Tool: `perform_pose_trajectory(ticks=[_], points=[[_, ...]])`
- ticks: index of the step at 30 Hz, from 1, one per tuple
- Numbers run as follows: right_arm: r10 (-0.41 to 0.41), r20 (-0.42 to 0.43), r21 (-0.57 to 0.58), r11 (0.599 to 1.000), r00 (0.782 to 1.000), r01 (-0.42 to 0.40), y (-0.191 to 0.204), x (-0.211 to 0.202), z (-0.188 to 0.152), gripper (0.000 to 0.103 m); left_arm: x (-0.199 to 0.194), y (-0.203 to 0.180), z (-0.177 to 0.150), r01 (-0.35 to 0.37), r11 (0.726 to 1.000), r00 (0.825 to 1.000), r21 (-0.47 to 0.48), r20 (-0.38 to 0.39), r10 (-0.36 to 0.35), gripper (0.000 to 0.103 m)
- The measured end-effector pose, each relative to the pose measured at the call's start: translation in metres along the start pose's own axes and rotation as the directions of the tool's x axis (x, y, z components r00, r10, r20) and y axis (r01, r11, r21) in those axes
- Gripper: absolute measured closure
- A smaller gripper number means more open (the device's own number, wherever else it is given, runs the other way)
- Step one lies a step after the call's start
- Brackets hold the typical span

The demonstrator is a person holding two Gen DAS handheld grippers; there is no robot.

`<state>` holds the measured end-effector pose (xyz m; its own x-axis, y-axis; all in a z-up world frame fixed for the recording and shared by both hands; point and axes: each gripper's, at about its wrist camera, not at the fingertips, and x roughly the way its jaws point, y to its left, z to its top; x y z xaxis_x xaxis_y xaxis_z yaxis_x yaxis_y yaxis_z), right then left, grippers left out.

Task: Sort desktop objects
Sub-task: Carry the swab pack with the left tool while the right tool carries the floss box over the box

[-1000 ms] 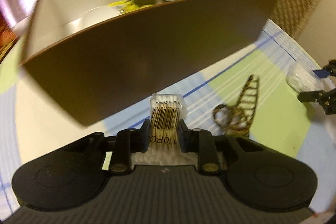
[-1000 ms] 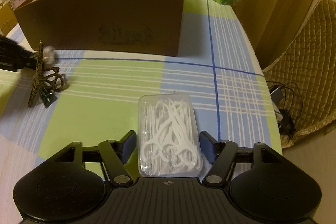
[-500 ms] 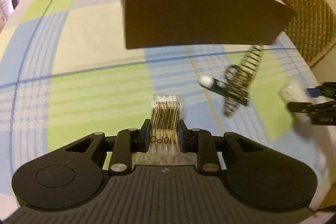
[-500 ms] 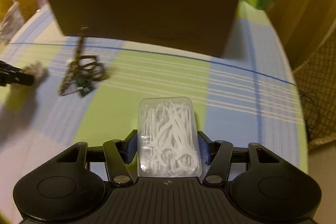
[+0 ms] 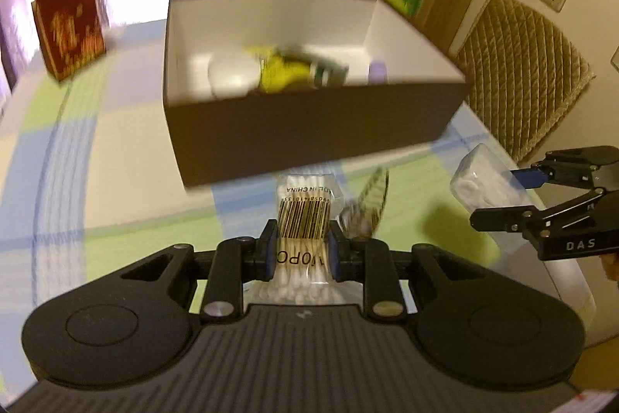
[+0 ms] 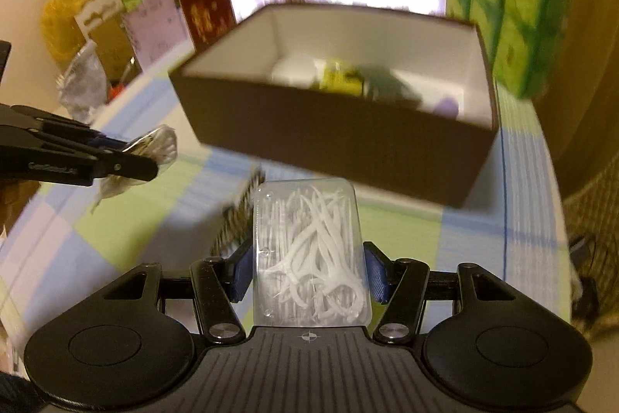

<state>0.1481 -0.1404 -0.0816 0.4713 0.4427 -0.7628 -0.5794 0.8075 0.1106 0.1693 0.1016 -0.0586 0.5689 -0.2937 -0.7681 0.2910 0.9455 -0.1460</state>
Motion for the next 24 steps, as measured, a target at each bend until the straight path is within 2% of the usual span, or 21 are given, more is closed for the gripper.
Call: perform_pose_trajectory(ticks=[7,11,17,24], points=[[-0.011,0.085,-0.025,1.000,0.996,0.013,-0.017,-0.001,0.065,0.048,-0.005,0.006,0.066,-0.009,0.998,0.997,0.069,0.083,0.004,0.082],[-0.041,0.104,-0.020,0.999,0.994,0.044,-0.032,0.011,0.104,0.048,0.006,0.013,0.109,-0.018,0.996,0.995,0.089,0.097,0.009,0.082],[-0.110,0.072,-0.013,0.994,0.991,0.112,-0.058,0.042,0.147,0.048,0.037,0.015,0.161,-0.032,0.991,0.997,0.132,0.080,0.022,0.082],[-0.153,0.000,0.053,0.987,0.988,0.153,-0.083,0.091,0.162,0.048,0.096,0.019,0.190,-0.054,0.991,0.998,0.125,0.024,0.052,0.082]])
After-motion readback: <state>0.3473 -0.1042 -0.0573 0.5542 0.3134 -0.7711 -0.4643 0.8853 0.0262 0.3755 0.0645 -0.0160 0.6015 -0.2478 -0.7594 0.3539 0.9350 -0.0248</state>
